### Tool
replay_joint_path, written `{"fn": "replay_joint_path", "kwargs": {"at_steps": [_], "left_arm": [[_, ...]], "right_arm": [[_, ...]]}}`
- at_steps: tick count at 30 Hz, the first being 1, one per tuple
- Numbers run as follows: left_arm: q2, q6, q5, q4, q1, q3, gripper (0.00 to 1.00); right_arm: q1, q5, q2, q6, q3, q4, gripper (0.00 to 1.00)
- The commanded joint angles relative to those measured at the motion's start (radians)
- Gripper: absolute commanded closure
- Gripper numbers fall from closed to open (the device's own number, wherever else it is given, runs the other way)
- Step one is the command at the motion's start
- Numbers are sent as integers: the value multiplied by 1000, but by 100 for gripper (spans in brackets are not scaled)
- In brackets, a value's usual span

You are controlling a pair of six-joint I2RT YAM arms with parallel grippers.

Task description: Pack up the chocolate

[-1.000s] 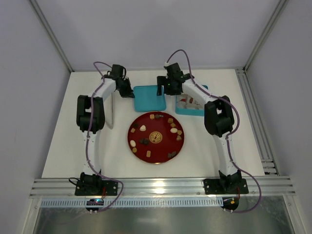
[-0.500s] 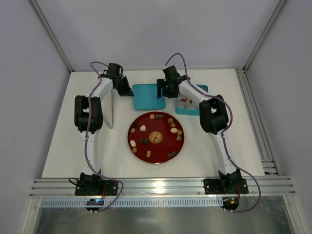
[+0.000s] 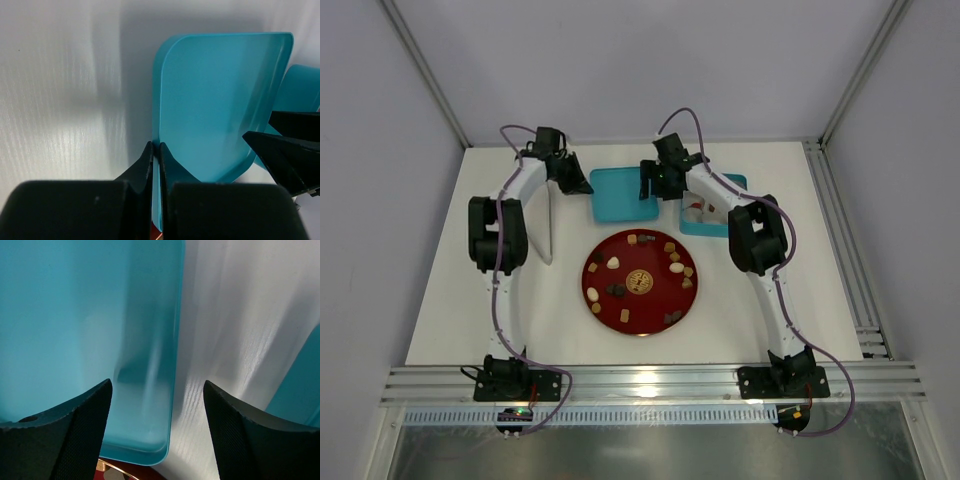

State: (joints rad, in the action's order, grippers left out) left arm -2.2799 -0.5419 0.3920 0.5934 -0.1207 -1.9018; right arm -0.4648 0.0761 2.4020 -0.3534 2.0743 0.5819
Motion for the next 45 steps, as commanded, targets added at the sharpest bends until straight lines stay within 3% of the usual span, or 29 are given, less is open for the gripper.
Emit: {"fn": "replay_joint_path", "kwargs": {"at_steps": [1, 8, 13, 18, 22, 26, 34, 45], "left_arm": [[85, -10, 62, -37, 10, -25, 100], [97, -26, 91, -63, 16, -6, 100], [108, -33, 107, -78, 21, 6, 100], [112, -36, 122, -89, 23, 14, 100], [115, -30, 143, -89, 23, 17, 100], [125, -21, 162, -90, 24, 23, 100], [155, -6, 188, -101, 12, 46, 100], [243, 19, 171, -132, -20, 115, 100]], "right_arm": [[-3, 34, -21, -25, 23, -31, 25], [21, 148, -61, -85, -54, -123, 25], [60, 310, -118, -182, -164, -246, 24], [107, 486, -211, -338, -370, -535, 27], [126, 559, -242, -438, -431, -694, 38], [126, 579, -259, -460, -445, -722, 52], [124, 617, -279, -489, -456, -763, 60], [126, 637, -343, -498, -493, -751, 87]]}}
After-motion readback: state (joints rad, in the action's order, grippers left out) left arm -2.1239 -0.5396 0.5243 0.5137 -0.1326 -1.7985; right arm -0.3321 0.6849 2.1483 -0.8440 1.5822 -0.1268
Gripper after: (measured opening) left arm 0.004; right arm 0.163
